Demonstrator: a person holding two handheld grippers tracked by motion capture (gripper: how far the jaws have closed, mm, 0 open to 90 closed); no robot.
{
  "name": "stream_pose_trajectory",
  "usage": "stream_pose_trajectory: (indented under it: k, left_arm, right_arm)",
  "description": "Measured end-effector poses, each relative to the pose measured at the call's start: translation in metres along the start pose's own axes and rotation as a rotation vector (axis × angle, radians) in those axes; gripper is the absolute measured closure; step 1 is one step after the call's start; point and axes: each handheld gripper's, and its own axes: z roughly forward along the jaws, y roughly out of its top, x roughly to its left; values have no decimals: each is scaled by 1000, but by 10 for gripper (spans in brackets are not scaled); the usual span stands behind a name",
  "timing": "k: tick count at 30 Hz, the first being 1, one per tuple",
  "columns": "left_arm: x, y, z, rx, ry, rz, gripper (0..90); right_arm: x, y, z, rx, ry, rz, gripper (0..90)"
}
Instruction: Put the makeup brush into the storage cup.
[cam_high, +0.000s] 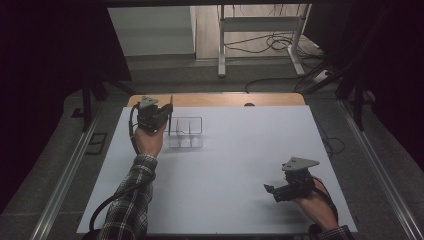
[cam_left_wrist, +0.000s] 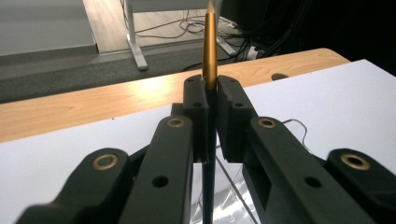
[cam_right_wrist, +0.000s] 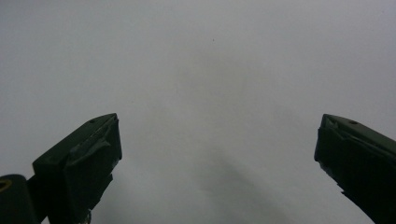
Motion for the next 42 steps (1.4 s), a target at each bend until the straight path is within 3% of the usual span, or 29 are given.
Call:
stream_pose_trajectory:
  k: [23, 37, 42]
  left_arm:
    - [0, -22, 6, 29, 8, -11, 839]
    - [-4, -34, 11, 70, 30, 27, 839]
    - [-4, -37, 11, 60, 37, 32, 826]
  right_arm:
    - [1, 0, 1, 4, 3, -1, 9]
    - [1, 0, 1, 8, 8, -3, 8]
    - [1, 0, 1, 12, 8, -6, 9]
